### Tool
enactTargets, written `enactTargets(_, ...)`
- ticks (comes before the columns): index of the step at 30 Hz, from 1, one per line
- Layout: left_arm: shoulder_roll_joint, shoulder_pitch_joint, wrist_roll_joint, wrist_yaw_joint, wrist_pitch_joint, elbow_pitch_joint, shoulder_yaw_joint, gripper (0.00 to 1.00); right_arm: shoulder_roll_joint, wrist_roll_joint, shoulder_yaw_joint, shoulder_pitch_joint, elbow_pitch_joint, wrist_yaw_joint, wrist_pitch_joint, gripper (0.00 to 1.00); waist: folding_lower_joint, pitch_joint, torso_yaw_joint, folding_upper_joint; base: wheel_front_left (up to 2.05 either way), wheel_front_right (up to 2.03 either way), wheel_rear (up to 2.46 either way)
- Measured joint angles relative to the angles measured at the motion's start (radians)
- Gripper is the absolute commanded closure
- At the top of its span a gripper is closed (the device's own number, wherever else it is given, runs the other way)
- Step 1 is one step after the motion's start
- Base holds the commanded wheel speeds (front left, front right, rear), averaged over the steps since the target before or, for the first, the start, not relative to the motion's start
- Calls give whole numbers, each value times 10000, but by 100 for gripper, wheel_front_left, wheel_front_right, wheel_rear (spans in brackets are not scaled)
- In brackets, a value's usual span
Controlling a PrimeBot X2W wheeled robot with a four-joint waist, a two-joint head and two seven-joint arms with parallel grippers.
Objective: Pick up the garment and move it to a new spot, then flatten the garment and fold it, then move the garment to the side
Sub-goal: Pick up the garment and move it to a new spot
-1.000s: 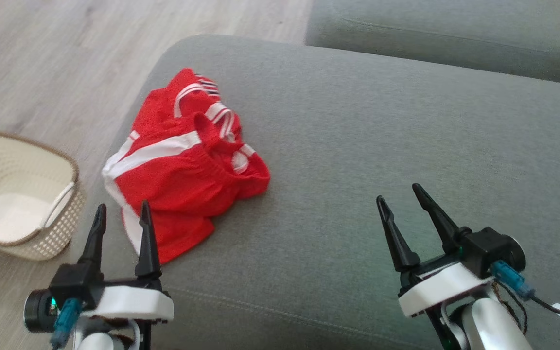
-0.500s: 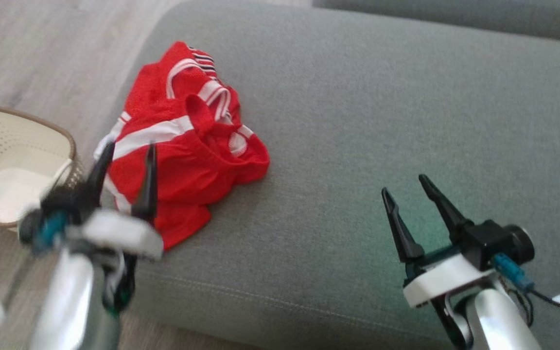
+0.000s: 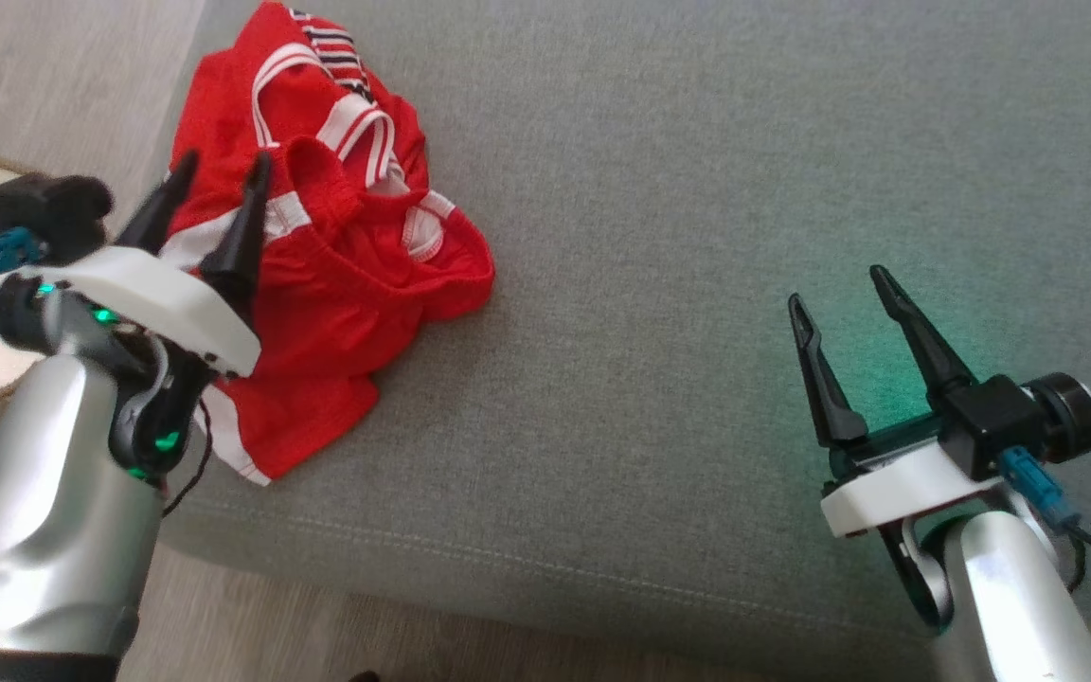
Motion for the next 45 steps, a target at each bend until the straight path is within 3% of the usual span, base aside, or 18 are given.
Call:
enactTargets(7,533,-241,-1018,-65,98,1099,-1206,0,-54,-42,-17,-123,-117,0,0,0,0,376,78,0,0,0,0)
enactTargets(19,424,-1101,-1569,-71,-523,2706,-2476,0,-205,-109,27,-499,-178,0,0,0,0,815,-4,0,0,0,0)
enactTargets(20,424,-1158,-1549,-71,-692,2823,-2606,64,-207,-109,25,-499,-176,0,0,0,0,810,-22,0,0,0,0)
enactTargets(21,422,-1204,-1498,-71,-846,2926,-2688,100,-209,-109,25,-499,-176,0,0,0,0,796,-37,0,0,0,0)
enactTargets(28,472,-1346,-1421,-61,-2111,3055,-2516,100,-192,-92,12,-499,-155,0,0,0,0,461,-156,0,0,0,0)
enactTargets(35,775,-1338,-1576,35,-2462,1653,-1871,100,-130,128,-21,-497,-79,0,-2,0,0,-102,-298,0,0,0,0)
enactTargets(41,1221,-1274,-1569,863,-2550,-493,-922,100,-77,637,75,-500,-40,0,-2,0,0,-620,-715,0,0,0,0)
enactTargets(45,1722,-1214,-1567,1356,-2178,-2077,-667,100,-75,1147,186,-533,-115,0,-27,0,0,-873,-1349,0,0,0,0)
